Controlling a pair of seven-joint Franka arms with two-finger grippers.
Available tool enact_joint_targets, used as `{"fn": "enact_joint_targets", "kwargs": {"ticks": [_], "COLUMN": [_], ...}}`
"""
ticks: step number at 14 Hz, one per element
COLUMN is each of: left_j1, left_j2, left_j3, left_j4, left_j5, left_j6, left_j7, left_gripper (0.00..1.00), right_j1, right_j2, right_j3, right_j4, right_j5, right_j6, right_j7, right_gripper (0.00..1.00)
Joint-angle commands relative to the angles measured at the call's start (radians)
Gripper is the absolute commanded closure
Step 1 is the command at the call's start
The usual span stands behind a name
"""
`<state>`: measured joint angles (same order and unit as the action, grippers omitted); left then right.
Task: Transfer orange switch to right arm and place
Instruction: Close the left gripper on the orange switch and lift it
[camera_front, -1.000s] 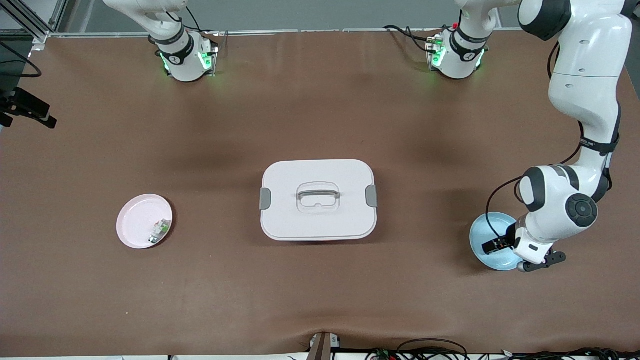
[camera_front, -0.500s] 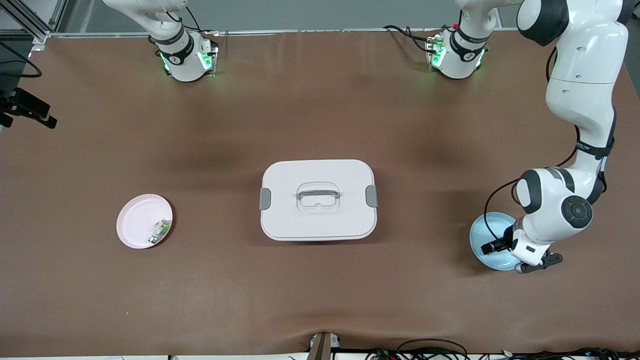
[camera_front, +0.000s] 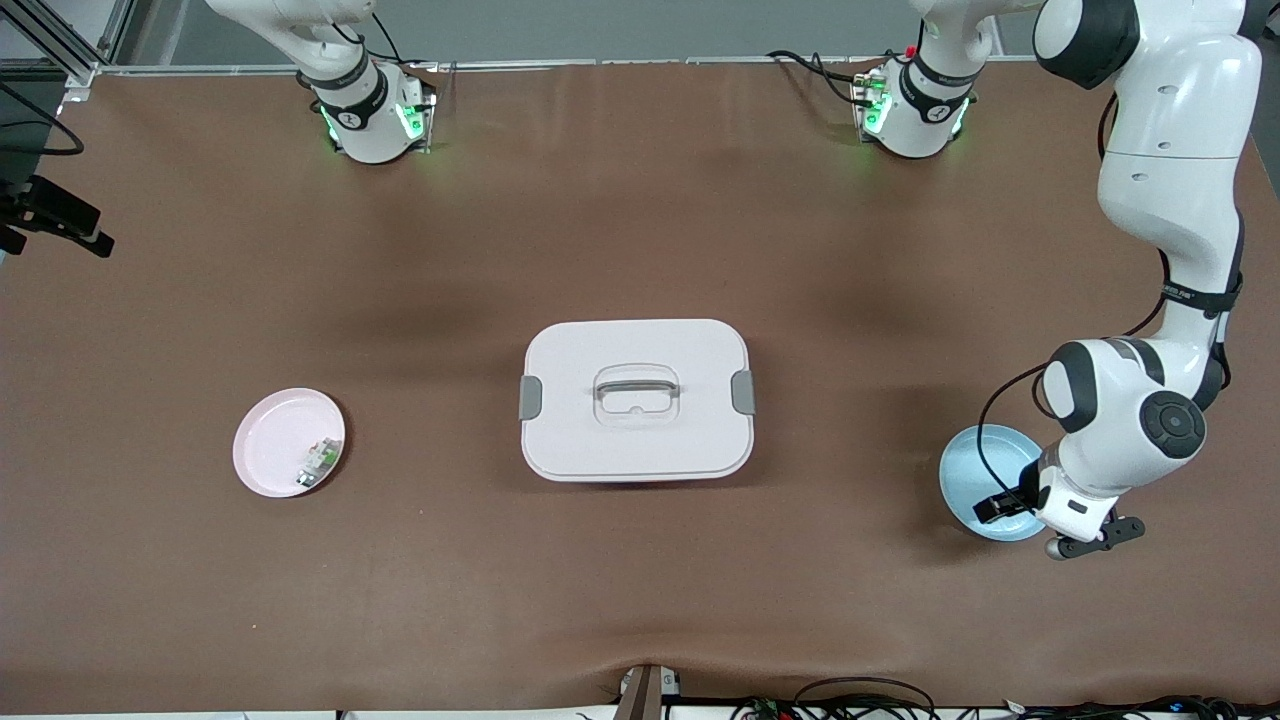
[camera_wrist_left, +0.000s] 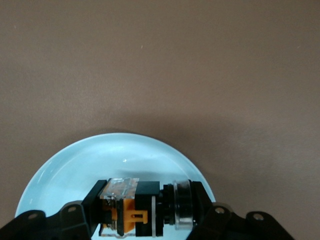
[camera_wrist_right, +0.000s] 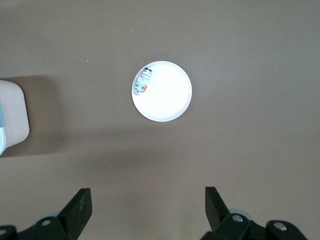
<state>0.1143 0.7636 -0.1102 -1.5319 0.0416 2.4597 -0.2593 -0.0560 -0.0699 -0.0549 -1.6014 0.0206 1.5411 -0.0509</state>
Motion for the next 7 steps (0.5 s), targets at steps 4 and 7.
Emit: {"fn": "enact_joint_targets", "kwargs": {"ticks": [4,7], "left_j1": [0.004,0.002], "left_j2": [-0.156,-0.228], "left_j3": [-0.063,-0.086], "left_j4": [-0.008,-0.005], "left_j5": [-0.055,-0.136], "left_j6": [-0.178,-0.286], "left_j7": [-0.008,-0.020], "left_gripper": [1.00,1.00], "right_j1": [-0.005,-0.004], "right_j2": [0.012,0.012], "right_j3": [0.009,0.012], "right_j4": [0.024,0.023], "right_j5": [-0.005,-0.007], "right_j6": [-0.015,-0.016], "right_j7": [-0.004,-0.006], "right_gripper": [0.00,0.00]}}
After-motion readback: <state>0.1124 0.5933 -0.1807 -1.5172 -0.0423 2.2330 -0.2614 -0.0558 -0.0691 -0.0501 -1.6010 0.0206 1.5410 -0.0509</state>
